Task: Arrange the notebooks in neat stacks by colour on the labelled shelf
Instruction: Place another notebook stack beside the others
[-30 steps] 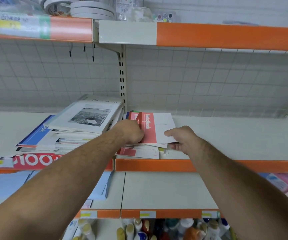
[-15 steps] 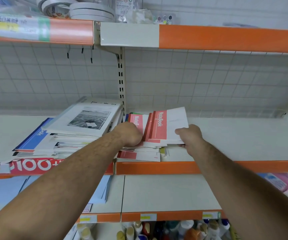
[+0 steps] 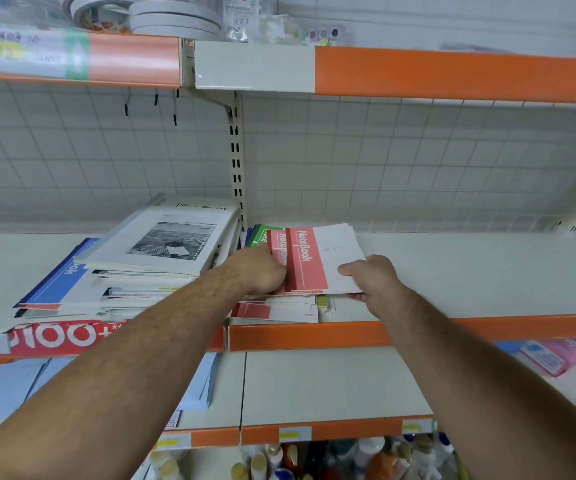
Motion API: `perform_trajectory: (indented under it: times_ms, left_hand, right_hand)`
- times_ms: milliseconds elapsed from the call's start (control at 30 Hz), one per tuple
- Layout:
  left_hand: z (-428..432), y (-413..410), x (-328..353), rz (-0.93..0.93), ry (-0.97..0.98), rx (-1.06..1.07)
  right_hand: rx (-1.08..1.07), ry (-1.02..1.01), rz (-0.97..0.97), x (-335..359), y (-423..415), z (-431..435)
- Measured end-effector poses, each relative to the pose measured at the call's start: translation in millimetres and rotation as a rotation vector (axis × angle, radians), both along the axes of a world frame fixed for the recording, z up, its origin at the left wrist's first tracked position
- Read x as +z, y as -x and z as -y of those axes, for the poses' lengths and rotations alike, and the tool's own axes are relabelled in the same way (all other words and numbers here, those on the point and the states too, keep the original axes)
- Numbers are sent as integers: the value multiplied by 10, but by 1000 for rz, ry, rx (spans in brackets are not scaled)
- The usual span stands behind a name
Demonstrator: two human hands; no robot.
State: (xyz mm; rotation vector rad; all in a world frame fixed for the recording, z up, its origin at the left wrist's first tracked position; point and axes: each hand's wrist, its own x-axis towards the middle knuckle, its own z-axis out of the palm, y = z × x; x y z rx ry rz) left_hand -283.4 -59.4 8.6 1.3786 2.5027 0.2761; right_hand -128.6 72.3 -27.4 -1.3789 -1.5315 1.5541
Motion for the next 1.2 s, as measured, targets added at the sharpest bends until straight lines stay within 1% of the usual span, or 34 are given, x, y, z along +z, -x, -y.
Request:
perform_trajectory:
  times_ms: [67, 133, 333, 400, 467, 500, 533, 600, 633, 667, 700, 767, 833, 900, 967, 1033, 1067, 1100, 1133, 1200]
  left_hand:
    - [-4, -4, -2, -17, 35, -15]
    - [-3, -5, -4, -29, 50, -21]
    - [-14, 11, 19, -12, 58, 13]
    - [-31, -7, 54, 4, 7, 48]
    - [-53, -36, 93, 67, -139, 116]
    - [-61, -59, 113, 177, -229, 160]
    - [-72, -90, 126, 375, -322, 218]
    - [-52, -181, 172, 880, -472, 353]
    - [-25, -212, 195, 1057, -531, 403]
    - [-9, -212, 200, 1152, -589, 442]
    - [6, -200, 198, 1204, -643, 476]
    - [42, -148, 197, 1243, -733, 527]
    - [74, -77, 217, 1258, -809, 551]
    - [106, -17, 267, 1267, -881, 573]
    - [122, 40, 315, 1275, -945, 590]
    - [136, 72, 345, 1271, -978, 602]
    - [140, 84, 345, 1267, -983, 606]
    - [144, 93, 338, 1267, -982, 610]
    - [146, 104, 326, 1269, -978, 614]
    - [153, 117, 304, 1275, -959, 625]
  right_hand:
    - [-64, 23, -23, 21, -45, -26]
    - [-82, 41, -24, 36, -103, -46]
    - [-13, 83, -23, 101, -124, 39]
    - [-21, 84, -80, 150, -83, 79]
    - [-41, 87, -156, 217, -32, 103]
    - [-41, 85, -189, 252, -7, 112]
    - [-30, 81, -220, 282, 18, 123]
    - [7, 74, -269, 342, 57, 166]
    - [27, 72, -286, 361, 70, 190]
    - [45, 76, -299, 373, 80, 209]
    - [63, 79, -304, 378, 88, 224]
    - [84, 90, -298, 368, 104, 234]
    - [35, 111, -299, 318, 133, 179]
    - [-9, 87, -220, 239, 166, 128]
    - [69, -30, 17, 139, 210, 107]
    - [231, -162, 306, 59, 266, 155]
    - [295, -197, 404, 47, 296, 196]
    - [329, -220, 456, 40, 326, 224]
    - [339, -219, 466, 45, 347, 232]
    - [307, -156, 412, 66, 353, 191]
